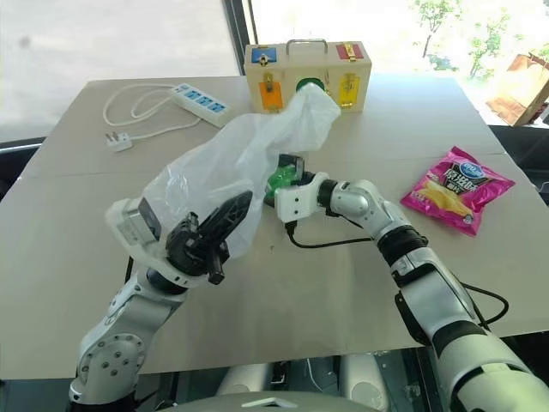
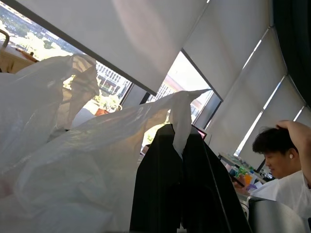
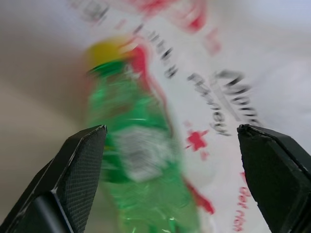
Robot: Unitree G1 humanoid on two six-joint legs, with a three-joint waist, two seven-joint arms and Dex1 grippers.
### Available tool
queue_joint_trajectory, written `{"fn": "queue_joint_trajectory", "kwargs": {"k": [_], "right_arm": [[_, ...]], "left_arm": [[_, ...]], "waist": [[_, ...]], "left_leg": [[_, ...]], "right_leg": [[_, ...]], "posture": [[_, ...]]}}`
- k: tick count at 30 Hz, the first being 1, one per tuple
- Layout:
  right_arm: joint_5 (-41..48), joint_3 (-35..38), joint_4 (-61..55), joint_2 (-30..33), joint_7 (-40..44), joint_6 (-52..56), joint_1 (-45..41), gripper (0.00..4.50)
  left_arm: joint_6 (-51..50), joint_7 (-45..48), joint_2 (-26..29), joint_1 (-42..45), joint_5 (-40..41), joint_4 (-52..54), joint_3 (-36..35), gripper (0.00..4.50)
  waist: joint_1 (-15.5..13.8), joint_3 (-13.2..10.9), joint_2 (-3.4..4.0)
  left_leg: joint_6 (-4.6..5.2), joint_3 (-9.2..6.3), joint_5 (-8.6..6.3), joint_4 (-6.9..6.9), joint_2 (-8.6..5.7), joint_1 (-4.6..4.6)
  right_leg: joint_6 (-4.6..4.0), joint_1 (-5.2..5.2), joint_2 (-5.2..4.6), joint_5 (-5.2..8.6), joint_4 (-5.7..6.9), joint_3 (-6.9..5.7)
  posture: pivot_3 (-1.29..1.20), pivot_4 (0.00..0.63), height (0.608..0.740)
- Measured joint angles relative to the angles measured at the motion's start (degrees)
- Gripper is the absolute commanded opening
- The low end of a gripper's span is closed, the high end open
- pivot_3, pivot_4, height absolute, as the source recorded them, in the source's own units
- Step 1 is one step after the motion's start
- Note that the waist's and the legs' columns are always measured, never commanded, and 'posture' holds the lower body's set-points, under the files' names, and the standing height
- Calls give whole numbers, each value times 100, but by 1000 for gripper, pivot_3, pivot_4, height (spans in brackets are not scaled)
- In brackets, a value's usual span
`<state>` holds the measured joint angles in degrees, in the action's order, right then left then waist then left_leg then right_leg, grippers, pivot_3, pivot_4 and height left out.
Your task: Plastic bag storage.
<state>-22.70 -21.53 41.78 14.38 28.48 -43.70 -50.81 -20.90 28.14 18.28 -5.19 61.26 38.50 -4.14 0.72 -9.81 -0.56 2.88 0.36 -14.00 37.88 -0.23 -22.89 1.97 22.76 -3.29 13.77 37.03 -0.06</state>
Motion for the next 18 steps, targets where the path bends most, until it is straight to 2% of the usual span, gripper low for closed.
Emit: {"fn": "queue_joint_trajectory", "kwargs": {"k": [3,8,10,14,18], "right_arm": [[290,122,-65,187,107,112,220,4455],[438,135,-75,340,265,253,384,4455],[642,128,-130,287,540,411,444,4455],[884,109,-271,174,961,716,479,4455],[975,2,-519,19,1298,999,476,4455]], "left_arm": [[67,-257,-34,86,327,-227,-584,0],[139,-479,63,268,763,-723,-1426,0],[178,-549,314,469,871,-1251,-2000,0],[213,-602,501,743,966,-1715,-2465,0],[116,-594,573,807,991,-1797,-2523,0]], "waist": [[-12,1,-1],[25,0,-2],[22,0,-2],[13,-4,-9],[3,-6,-13]], "left_leg": [[6,-6,-3,3,-4,0],[4,-4,-2,2,2,3],[2,-6,-1,2,12,3],[3,-4,-1,3,13,3],[2,-3,-2,2,11,1]], "right_leg": [[-4,-3,-29,2,0,-8],[-3,0,-20,1,4,-8],[-3,0,3,-1,8,-12],[-1,0,15,-3,6,-13],[14,0,1,-12,2,-10]], "posture": [[0,150,740],[0,150,740],[0,150,740],[0,150,740],[0,150,740]]}}
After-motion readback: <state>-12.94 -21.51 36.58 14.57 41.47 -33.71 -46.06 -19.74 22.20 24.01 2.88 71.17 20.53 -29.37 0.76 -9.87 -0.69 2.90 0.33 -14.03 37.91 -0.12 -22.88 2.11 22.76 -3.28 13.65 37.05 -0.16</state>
